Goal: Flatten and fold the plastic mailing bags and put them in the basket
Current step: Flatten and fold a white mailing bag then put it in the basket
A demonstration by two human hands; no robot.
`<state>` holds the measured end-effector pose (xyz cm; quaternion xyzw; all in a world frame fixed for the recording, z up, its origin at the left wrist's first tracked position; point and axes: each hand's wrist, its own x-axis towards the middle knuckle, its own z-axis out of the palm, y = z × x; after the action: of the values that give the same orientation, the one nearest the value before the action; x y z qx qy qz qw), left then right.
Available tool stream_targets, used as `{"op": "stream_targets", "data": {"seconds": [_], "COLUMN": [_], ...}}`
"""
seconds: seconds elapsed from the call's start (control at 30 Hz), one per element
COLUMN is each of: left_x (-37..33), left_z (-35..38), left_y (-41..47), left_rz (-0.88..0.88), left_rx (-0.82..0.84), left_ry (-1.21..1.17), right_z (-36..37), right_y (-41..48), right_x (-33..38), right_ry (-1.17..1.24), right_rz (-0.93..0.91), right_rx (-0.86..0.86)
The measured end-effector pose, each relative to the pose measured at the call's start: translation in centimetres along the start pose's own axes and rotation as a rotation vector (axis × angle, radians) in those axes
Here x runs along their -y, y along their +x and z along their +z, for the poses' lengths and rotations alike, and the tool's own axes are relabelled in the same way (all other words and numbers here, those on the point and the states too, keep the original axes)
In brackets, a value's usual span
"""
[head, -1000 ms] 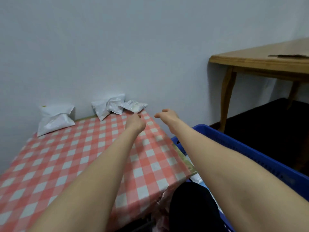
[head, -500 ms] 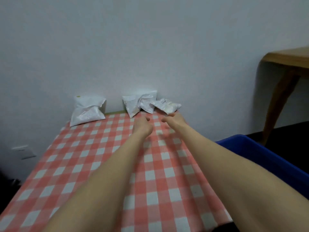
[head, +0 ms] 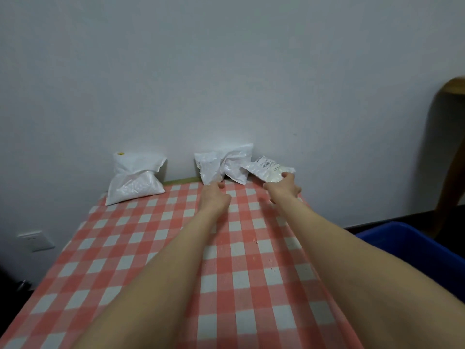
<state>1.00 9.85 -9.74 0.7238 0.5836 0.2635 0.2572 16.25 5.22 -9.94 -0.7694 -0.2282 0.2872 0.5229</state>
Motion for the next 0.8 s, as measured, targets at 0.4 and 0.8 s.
{"op": "stream_targets", "data": {"seconds": [0.4, 0.8], "left_x": [-0.5, -0.7], "left_z": [2.9, 0.8], "left_y": [2.6, -1.9], "left_rz": [0.026, -0.066], "left_rx": [0.084, -0.09], "left_ry": [0.013, -0.321], "right_z": [1.9, -2.1], "right_y": [3.1, -1.1], "right_x": [0.3, -1.2], "right_ry": [0.441, 0.414], "right_rz": [0.203, 0.07], "right_rx": [0.054, -0.129]}}
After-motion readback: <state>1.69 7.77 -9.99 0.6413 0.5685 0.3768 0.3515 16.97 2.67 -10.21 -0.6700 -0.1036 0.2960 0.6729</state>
